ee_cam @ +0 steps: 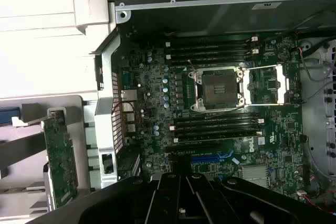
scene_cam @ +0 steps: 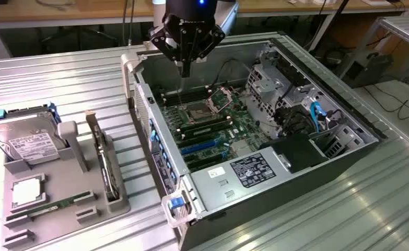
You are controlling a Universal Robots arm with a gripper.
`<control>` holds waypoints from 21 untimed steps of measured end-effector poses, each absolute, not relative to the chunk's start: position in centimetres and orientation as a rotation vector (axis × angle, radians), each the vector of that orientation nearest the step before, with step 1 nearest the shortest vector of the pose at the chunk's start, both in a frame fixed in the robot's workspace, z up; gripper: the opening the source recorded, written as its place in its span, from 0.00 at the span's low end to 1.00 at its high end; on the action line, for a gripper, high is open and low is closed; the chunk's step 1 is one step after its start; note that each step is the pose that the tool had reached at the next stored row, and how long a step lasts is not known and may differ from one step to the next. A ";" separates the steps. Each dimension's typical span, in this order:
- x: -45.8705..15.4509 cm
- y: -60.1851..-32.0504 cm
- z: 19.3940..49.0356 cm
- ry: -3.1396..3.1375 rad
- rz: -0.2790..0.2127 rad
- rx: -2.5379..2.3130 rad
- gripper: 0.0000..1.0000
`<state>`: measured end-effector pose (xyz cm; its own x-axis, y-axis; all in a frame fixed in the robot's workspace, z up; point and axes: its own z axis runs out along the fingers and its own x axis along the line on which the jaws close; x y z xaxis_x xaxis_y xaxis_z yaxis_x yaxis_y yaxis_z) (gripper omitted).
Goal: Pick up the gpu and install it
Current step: 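Reach for the gpu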
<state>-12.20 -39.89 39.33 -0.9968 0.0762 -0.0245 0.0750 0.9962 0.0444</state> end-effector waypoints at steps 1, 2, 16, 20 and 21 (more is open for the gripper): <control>-12.2 -39.9 39.3 3.112 0.068 0.118 0.11; -12.2 -39.9 39.3 3.112 0.068 0.118 0.11; -13.6 -40.6 39.3 3.112 0.068 0.118 0.11; -15.2 -41.3 39.3 3.113 0.067 0.118 0.11; -15.6 -41.4 39.3 3.113 0.068 0.118 0.11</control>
<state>-15.56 -41.41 39.29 -0.9968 0.0761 -0.0244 0.0750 0.9962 0.0444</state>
